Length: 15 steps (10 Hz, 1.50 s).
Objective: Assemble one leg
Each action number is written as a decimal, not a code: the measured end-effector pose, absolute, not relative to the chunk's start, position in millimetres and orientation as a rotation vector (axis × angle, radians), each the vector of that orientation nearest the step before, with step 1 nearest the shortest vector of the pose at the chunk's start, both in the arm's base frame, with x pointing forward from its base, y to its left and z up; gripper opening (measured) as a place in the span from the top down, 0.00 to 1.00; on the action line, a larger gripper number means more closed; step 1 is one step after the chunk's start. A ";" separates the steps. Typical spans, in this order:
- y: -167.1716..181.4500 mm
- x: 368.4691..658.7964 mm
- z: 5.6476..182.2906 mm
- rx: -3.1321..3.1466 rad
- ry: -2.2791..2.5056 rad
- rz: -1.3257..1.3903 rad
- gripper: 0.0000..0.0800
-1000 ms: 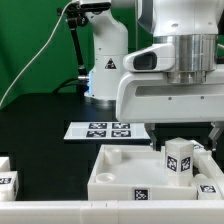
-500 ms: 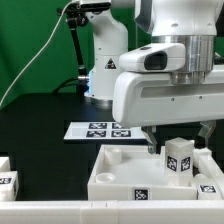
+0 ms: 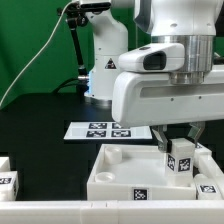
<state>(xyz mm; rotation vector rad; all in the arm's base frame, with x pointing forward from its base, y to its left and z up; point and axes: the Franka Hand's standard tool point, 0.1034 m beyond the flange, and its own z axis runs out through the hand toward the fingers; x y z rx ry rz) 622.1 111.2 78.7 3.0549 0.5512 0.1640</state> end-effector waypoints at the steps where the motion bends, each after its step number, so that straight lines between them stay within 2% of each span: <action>1: 111.2 622.1 78.7 3.056 0.545 0.164 0.64; 10: 114.0 620.9 77.4 3.040 -0.940 0.178 0.64; 14: 106.8 621.0 77.4 2.975 -1.115 0.171 0.64; 15: 107.2 620.9 77.2 2.976 -1.115 0.171 0.53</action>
Offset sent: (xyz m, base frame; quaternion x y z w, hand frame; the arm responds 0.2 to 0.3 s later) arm -0.0158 -0.0056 -0.0056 0.0270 -0.0187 0.3176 0.9477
